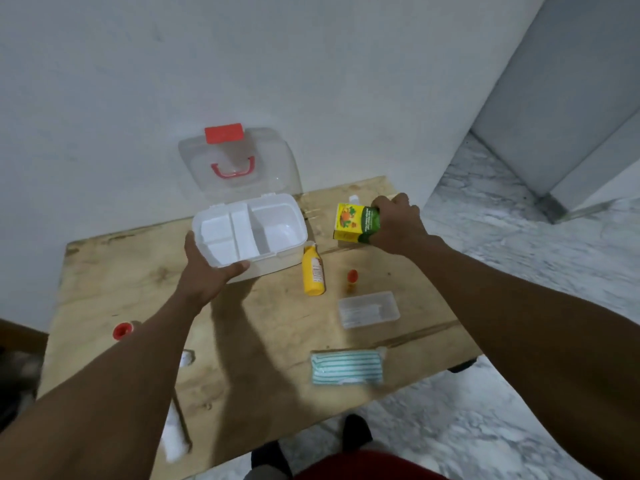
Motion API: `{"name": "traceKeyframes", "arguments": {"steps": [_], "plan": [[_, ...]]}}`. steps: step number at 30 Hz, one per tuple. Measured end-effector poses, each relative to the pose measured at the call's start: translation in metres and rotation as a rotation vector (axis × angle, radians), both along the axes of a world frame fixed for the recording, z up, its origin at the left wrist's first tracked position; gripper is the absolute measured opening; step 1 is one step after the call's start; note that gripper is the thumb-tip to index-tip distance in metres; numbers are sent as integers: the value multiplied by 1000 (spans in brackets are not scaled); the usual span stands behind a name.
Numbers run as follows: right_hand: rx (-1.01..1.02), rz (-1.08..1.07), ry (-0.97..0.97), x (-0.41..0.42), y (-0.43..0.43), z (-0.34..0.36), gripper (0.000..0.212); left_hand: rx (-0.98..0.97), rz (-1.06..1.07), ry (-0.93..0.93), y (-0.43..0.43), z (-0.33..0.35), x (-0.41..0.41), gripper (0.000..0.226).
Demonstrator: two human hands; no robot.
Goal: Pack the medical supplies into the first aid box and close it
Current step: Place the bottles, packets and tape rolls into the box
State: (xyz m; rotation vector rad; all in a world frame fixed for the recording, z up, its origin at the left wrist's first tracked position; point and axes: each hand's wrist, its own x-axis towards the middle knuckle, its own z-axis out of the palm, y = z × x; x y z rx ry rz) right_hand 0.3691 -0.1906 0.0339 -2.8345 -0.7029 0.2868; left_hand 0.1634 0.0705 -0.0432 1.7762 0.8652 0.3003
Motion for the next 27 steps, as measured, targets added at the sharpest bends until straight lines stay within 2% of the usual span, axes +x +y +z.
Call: {"name": "traceKeyframes", "arguments": {"steps": [3, 6, 13, 16, 20, 24, 27], "plan": [[86, -34, 84, -15, 33, 12, 66, 30, -6, 31, 4, 1, -2, 126], [106, -6, 79, -31, 64, 17, 67, 63, -1, 50, 9, 1, -4, 130], [-53, 136, -77, -48, 117, 14, 72, 74, -54, -21, 19, -2, -3, 132], [-193, 241, -197, -45, 134, 7, 71, 74, -105, -160, 22, -2, -4, 119], [-248, 310, -275, -40, 157, -7, 60, 66, -128, -225, 18, 1, -4, 104], [-266, 437, -159, -36, 183, -21, 59, 108, -98, -276, 12, 4, -2, 97], [-241, 449, -42, -36, 195, -38, 56, 145, -72, -259, 11, 2, 0, 100]]}}
